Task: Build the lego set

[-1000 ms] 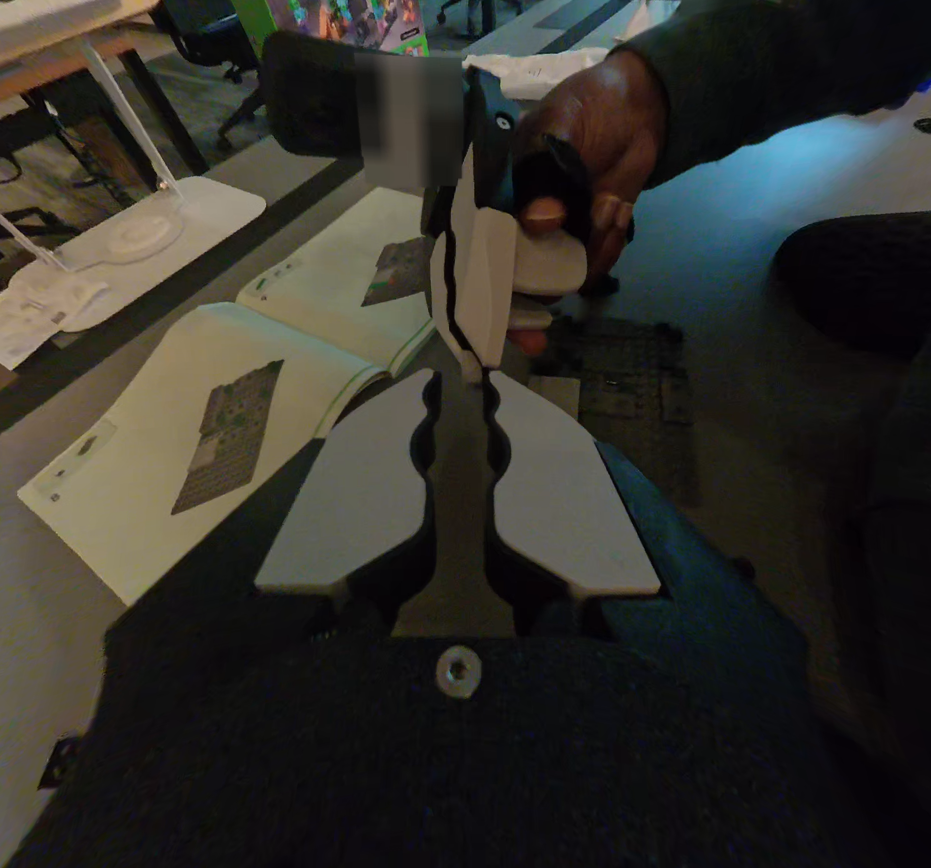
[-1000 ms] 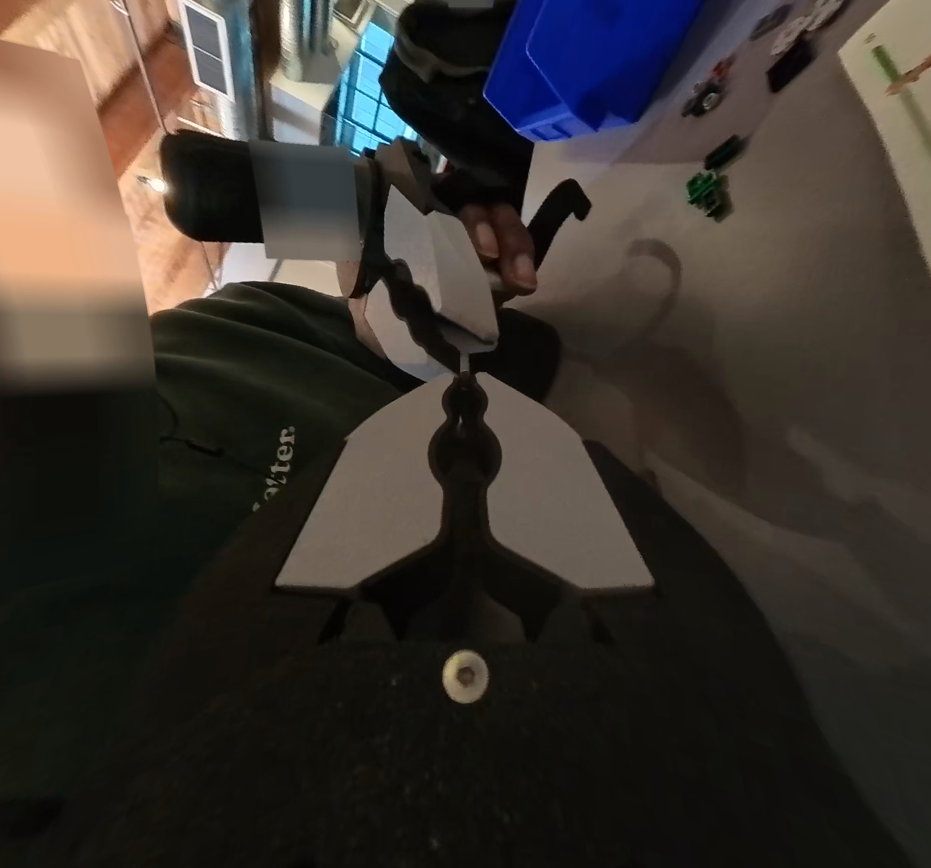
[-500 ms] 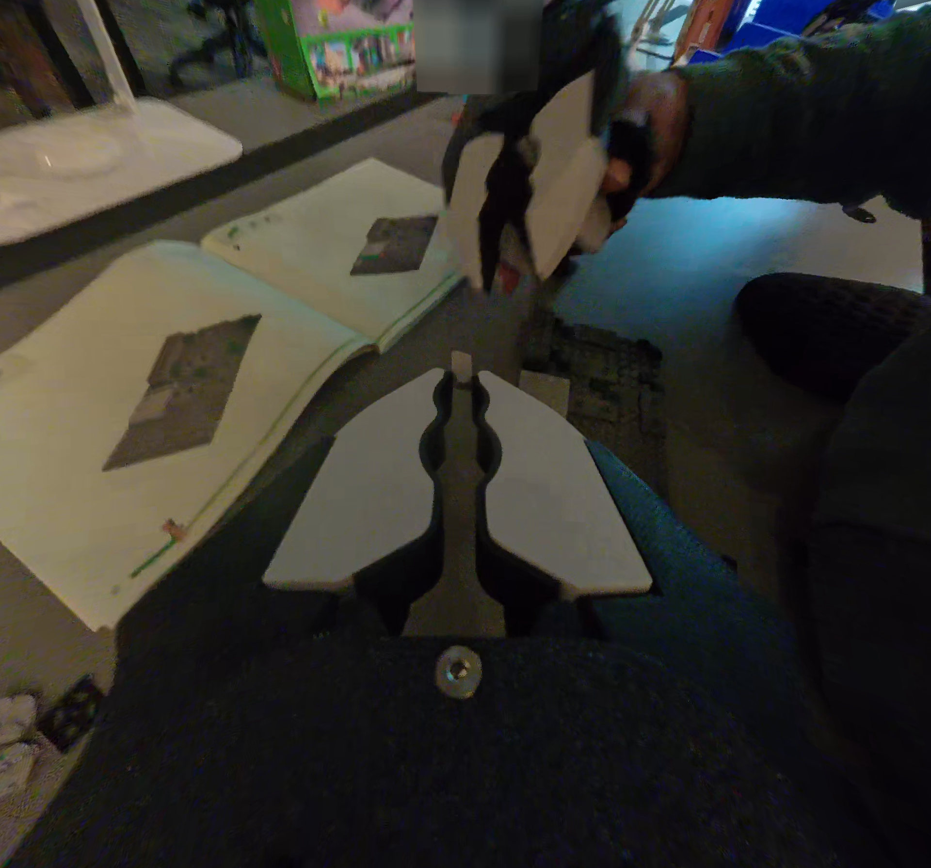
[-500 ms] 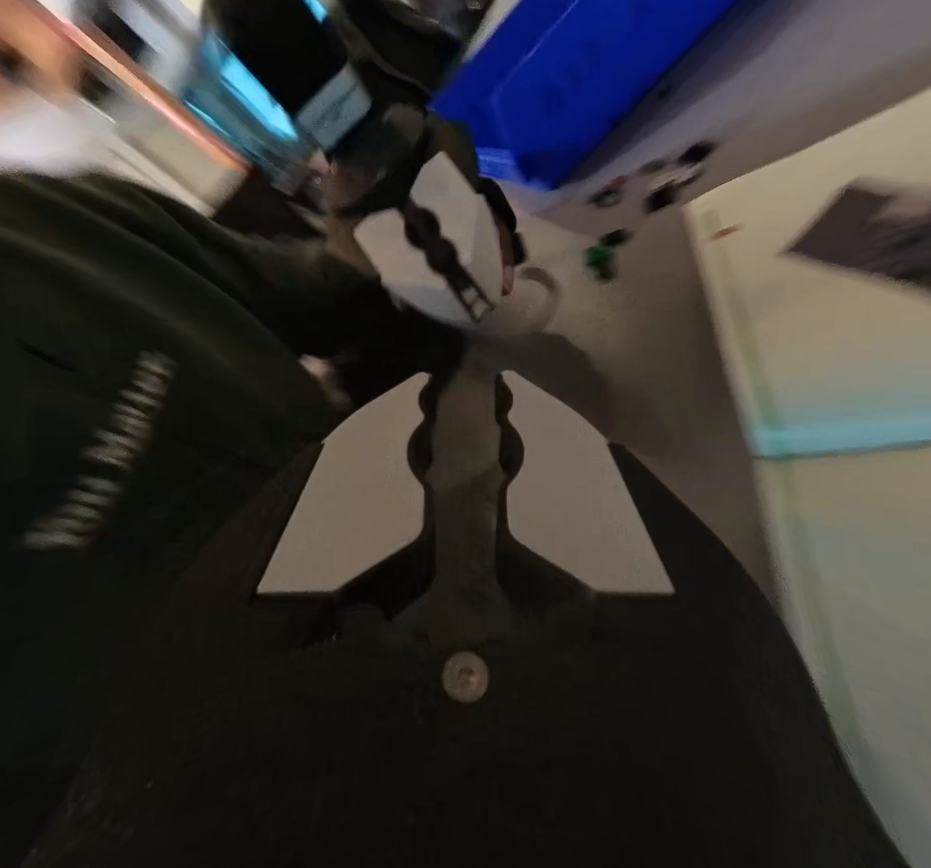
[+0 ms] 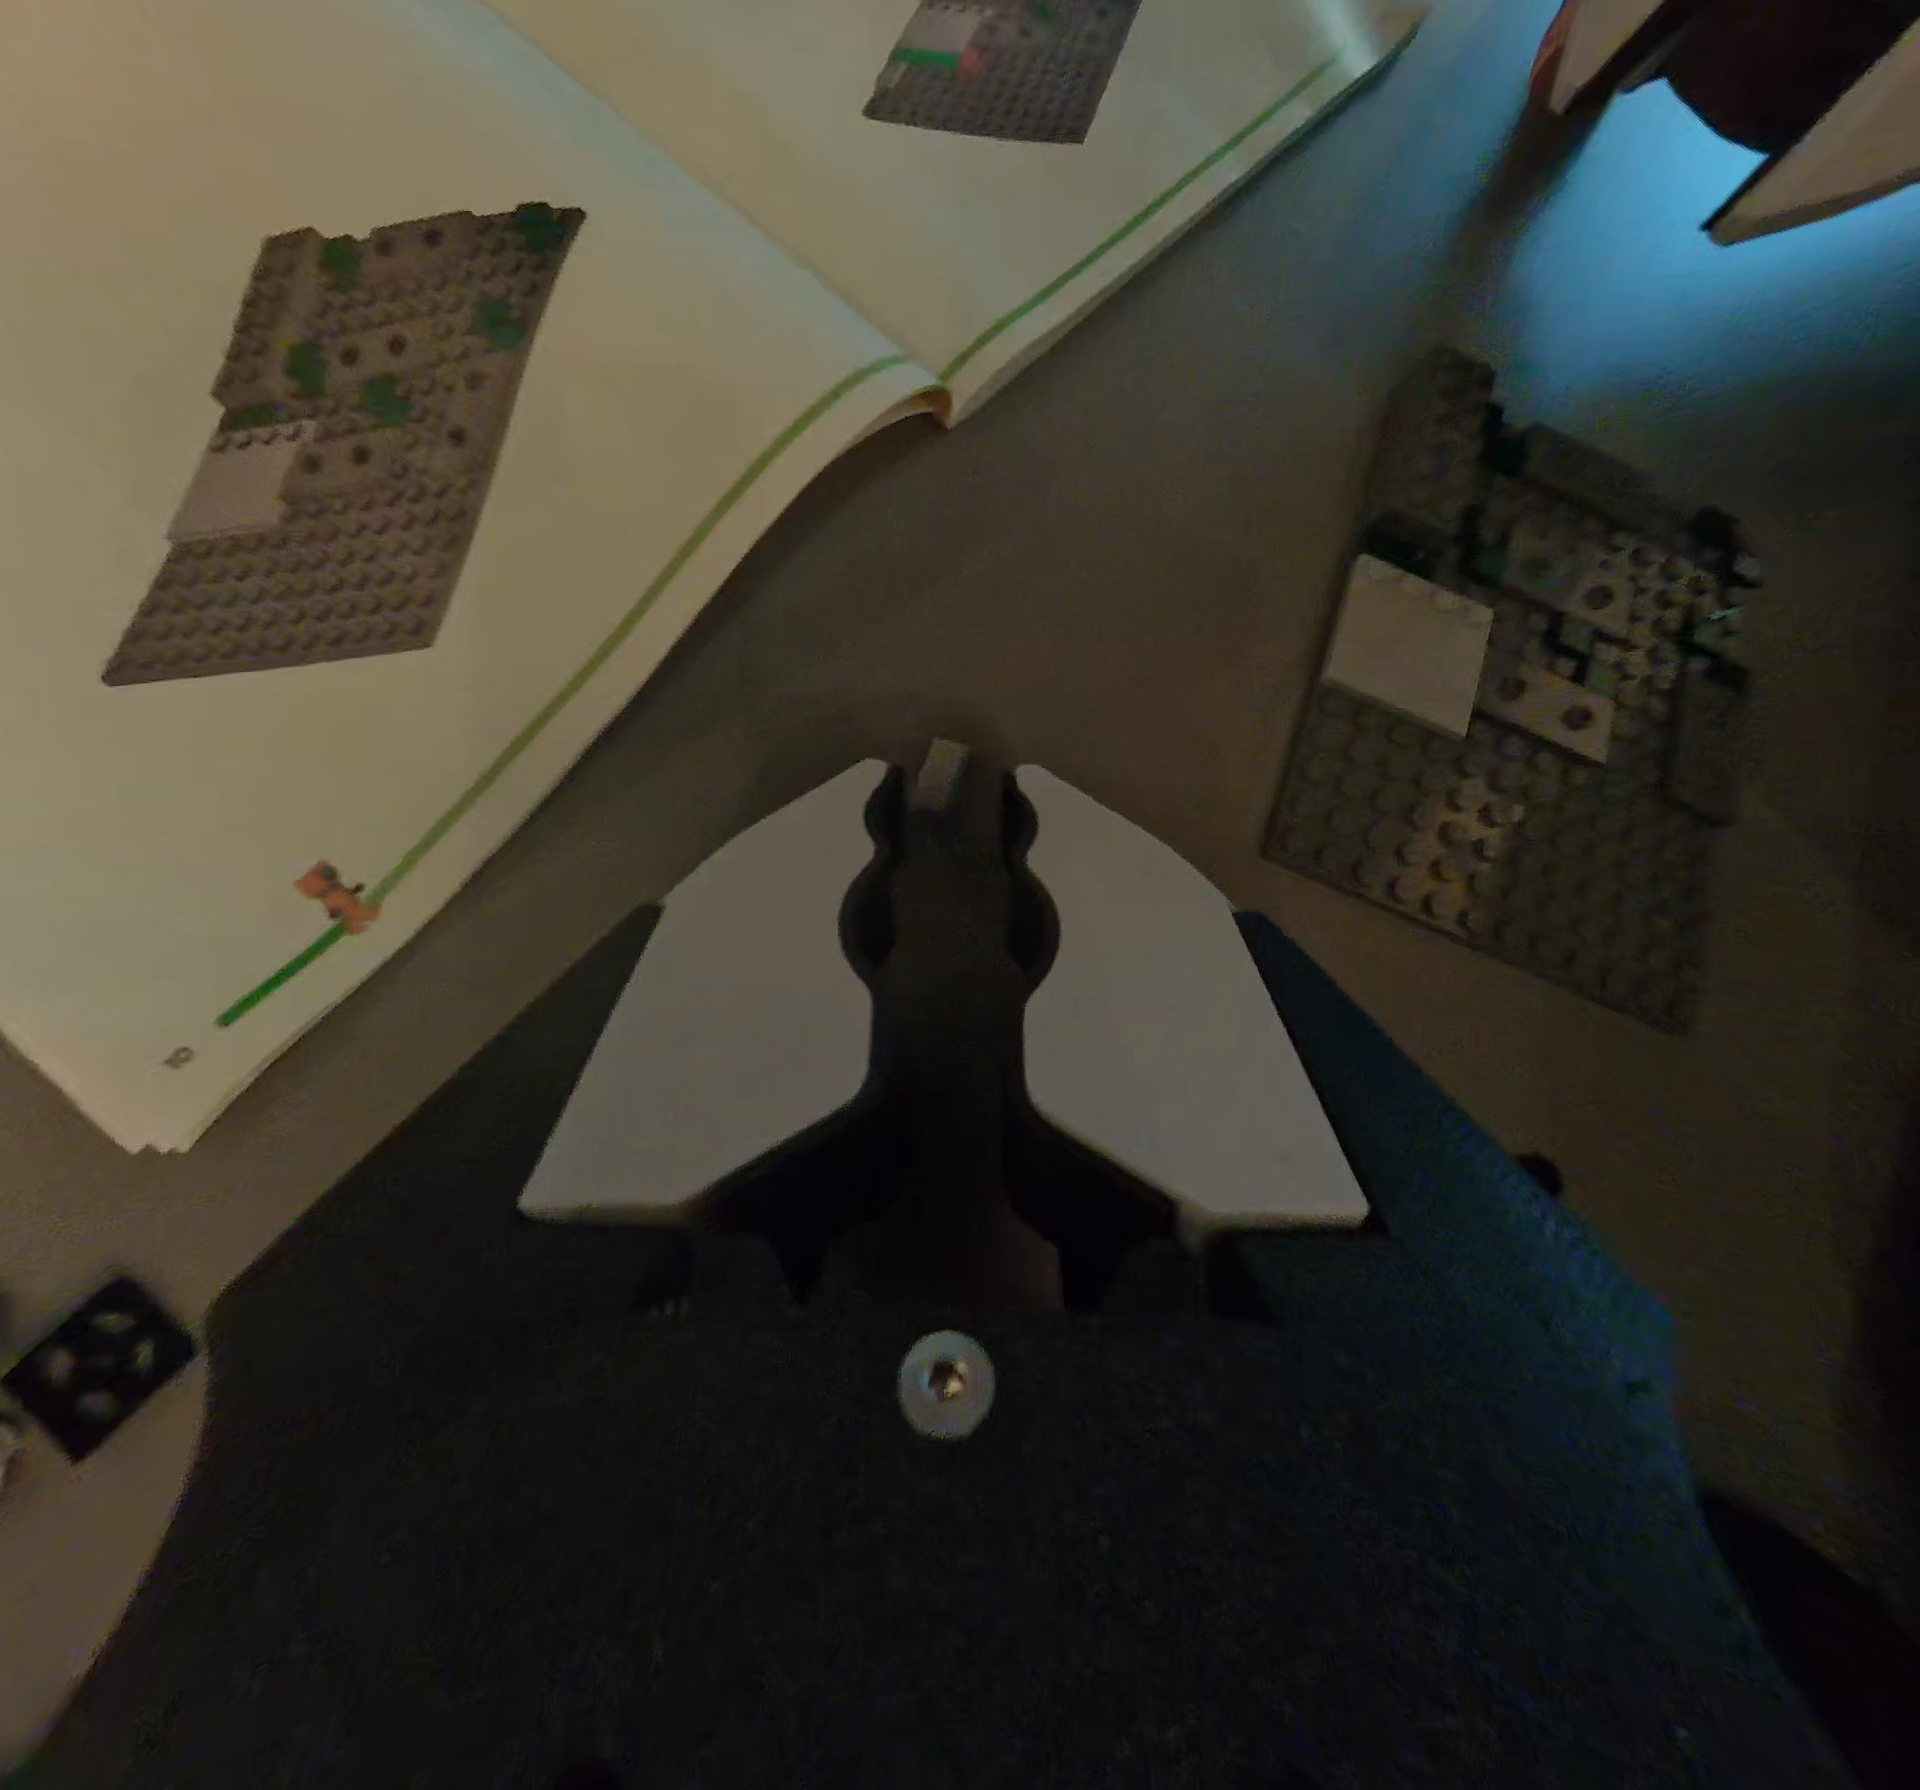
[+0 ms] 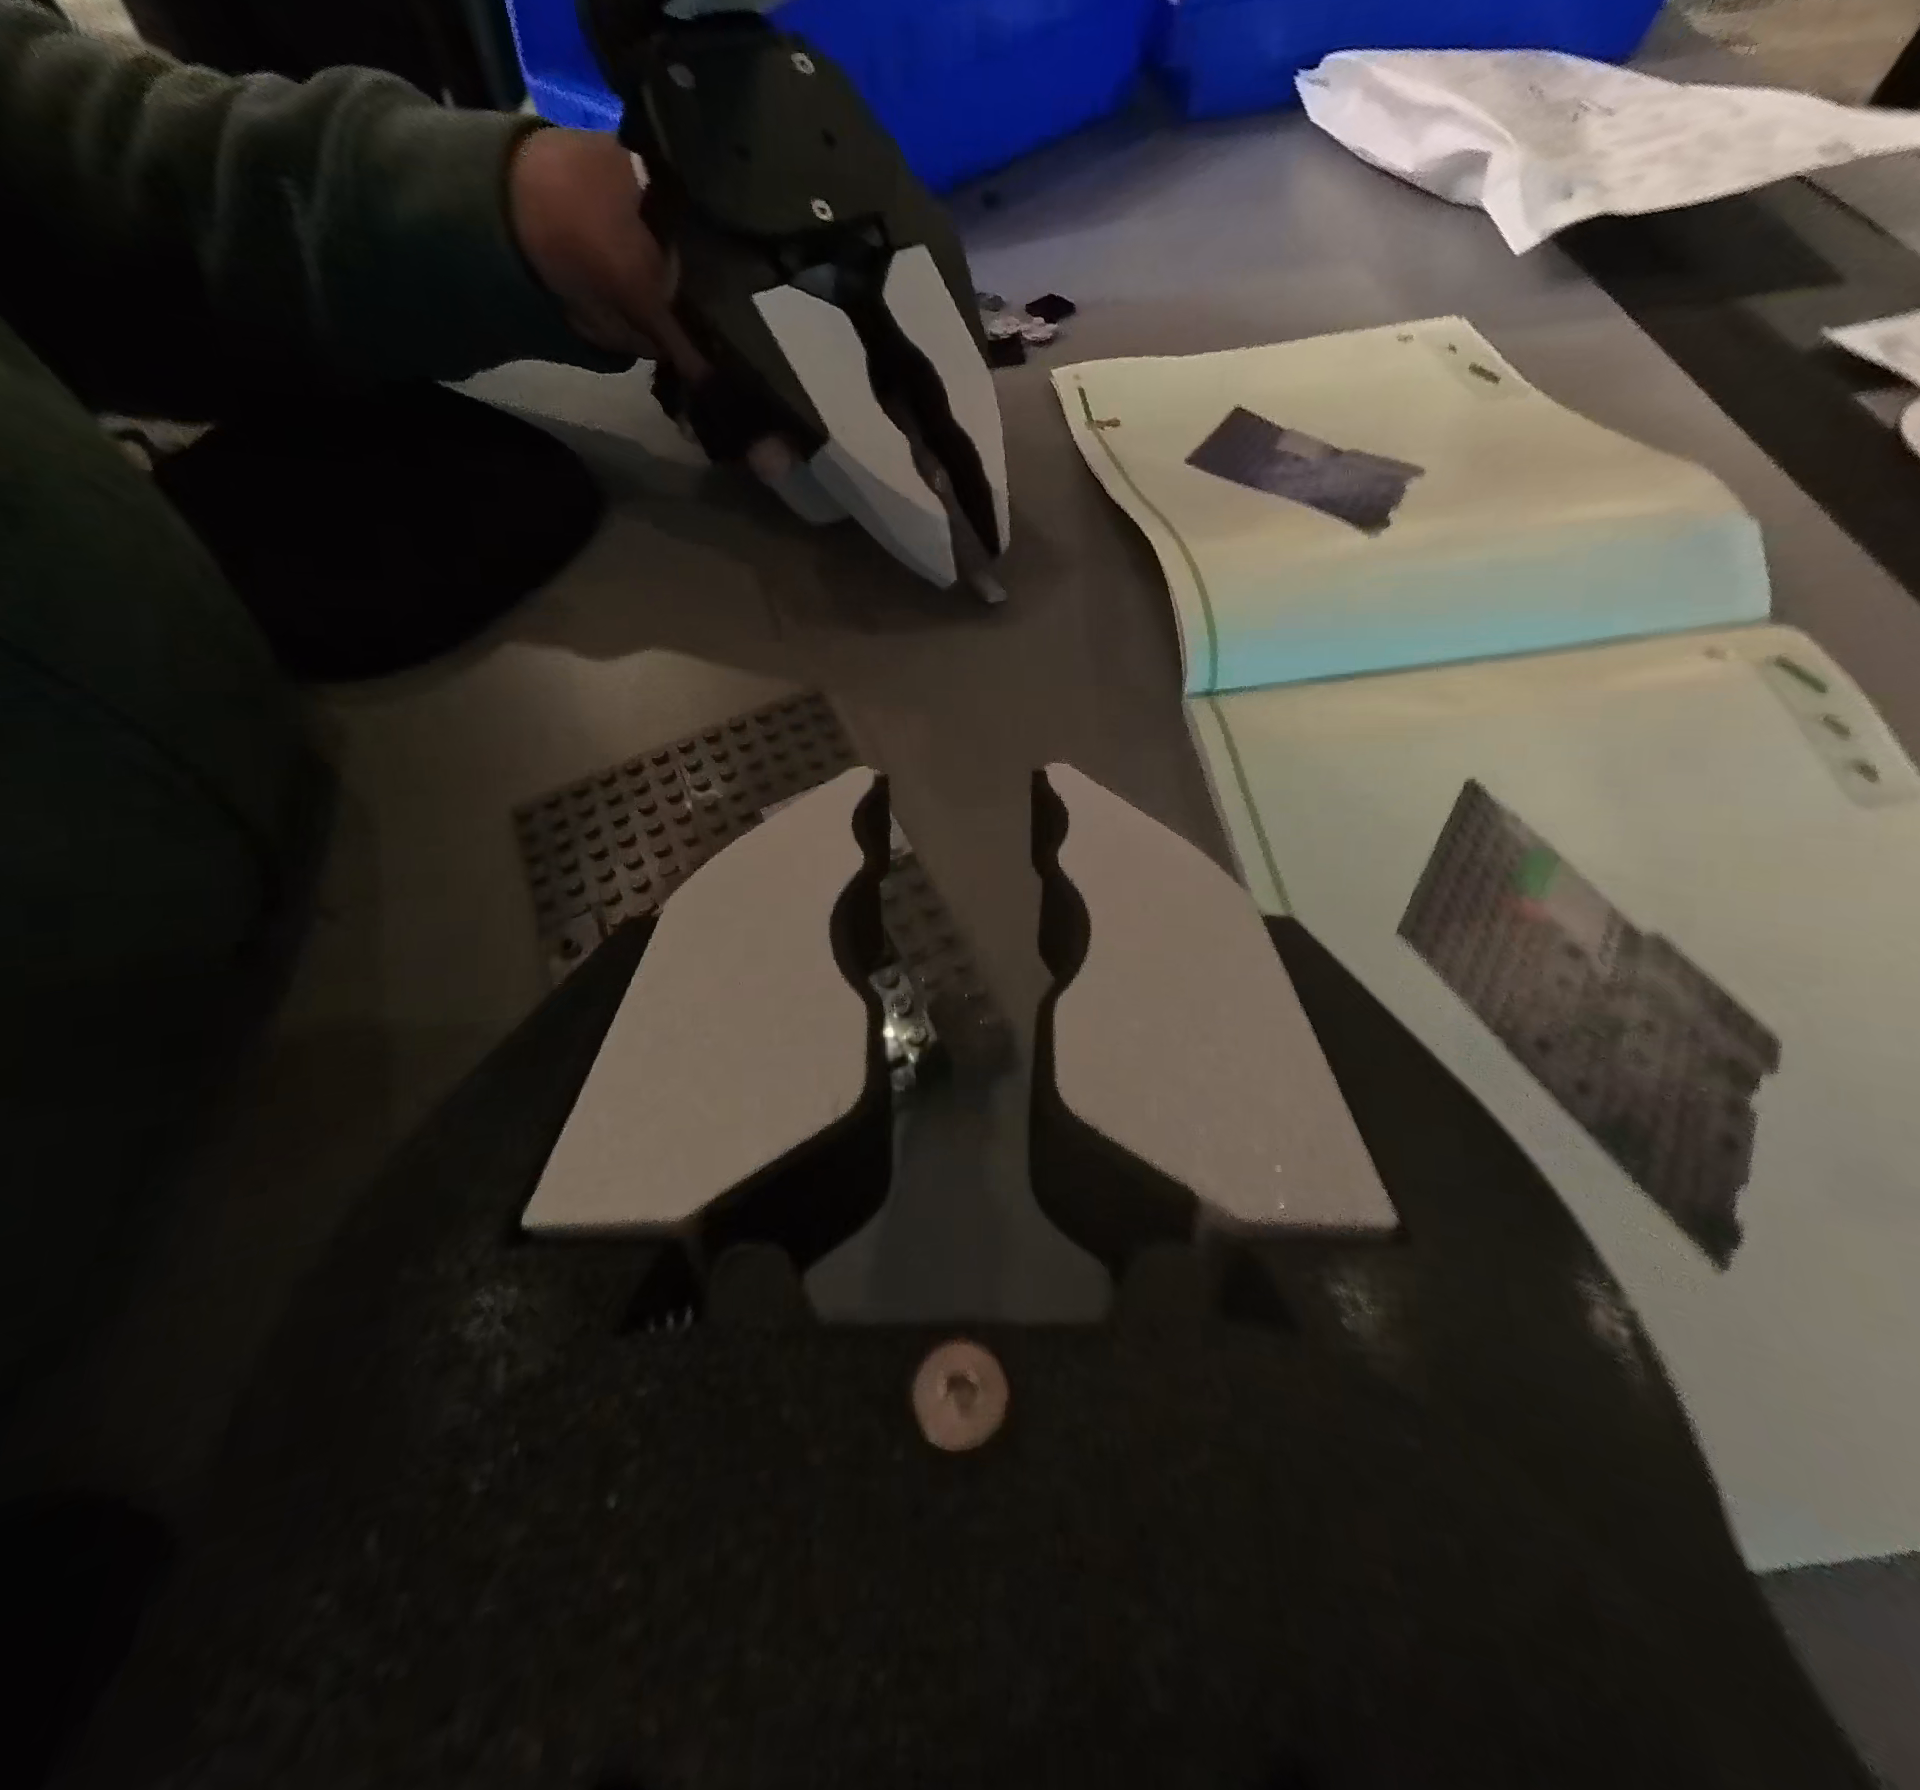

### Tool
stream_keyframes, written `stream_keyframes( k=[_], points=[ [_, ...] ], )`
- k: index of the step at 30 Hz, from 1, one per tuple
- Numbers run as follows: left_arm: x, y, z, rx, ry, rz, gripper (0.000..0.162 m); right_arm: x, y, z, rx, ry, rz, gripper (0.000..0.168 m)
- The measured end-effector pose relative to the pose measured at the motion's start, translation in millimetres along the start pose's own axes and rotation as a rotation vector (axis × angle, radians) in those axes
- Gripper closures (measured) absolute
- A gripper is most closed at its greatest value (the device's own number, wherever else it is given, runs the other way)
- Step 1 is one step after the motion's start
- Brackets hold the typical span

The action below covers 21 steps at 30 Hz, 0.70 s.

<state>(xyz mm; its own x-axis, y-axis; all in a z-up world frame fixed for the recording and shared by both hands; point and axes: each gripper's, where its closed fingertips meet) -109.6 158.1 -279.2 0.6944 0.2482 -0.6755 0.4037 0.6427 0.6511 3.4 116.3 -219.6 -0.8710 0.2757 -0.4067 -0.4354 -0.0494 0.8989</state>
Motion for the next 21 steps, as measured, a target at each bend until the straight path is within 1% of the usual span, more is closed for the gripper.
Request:
stream_keyframes(
  k=[1,3,6,11,14,16,19,21],
  points=[
    [-1.0,-0.6,-0.3,-0.002,0.005,-0.002,0.141,-0.3,-0.8,0.1,0.009,0.001,0.004,0.143],
    [-5.9,0.4,0.2,-0.001,0.012,0.008,0.138,-1.4,0.3,1.0,0.009,-0.007,0.011,0.143],
    [-22.4,7.5,-4.0,0.002,0.053,0.055,0.138,-3.3,4.8,1.3,0.005,-0.013,0.026,0.145],
    [-68.8,22.5,-32.3,0.004,0.209,0.115,0.139,-4.1,8.1,-1.4,0.018,-0.001,0.055,0.147],
    [-100.7,28.2,-55.6,-0.026,0.317,0.128,0.148,-4.0,8.2,-5.0,0.019,0.004,0.067,0.148],
    [-117.0,28.3,-66.7,-0.048,0.358,0.124,0.160,-5.2,7.8,-5.9,0.012,0.000,0.071,0.148],
    [-131.7,29.6,-77.1,-0.051,0.411,0.144,0.162,-9.3,8.3,-3.7,0.000,-0.023,0.078,0.151],
    [-134.3,28.3,-81.0,-0.052,0.442,0.161,0.162,-13.0,9.4,0.6,-0.021,-0.059,0.085,0.161]
  ],
)
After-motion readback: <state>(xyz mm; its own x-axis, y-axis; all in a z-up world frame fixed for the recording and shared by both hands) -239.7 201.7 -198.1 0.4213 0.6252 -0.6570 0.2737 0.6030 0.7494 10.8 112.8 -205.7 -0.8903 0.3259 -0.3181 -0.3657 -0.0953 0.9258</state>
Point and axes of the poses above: each gripper's, where its closed fingertips meet, x out along the fingers, y out of its top, z = x × y across the jaws, and after that the axes turned 15 degrees about -x, right-handed
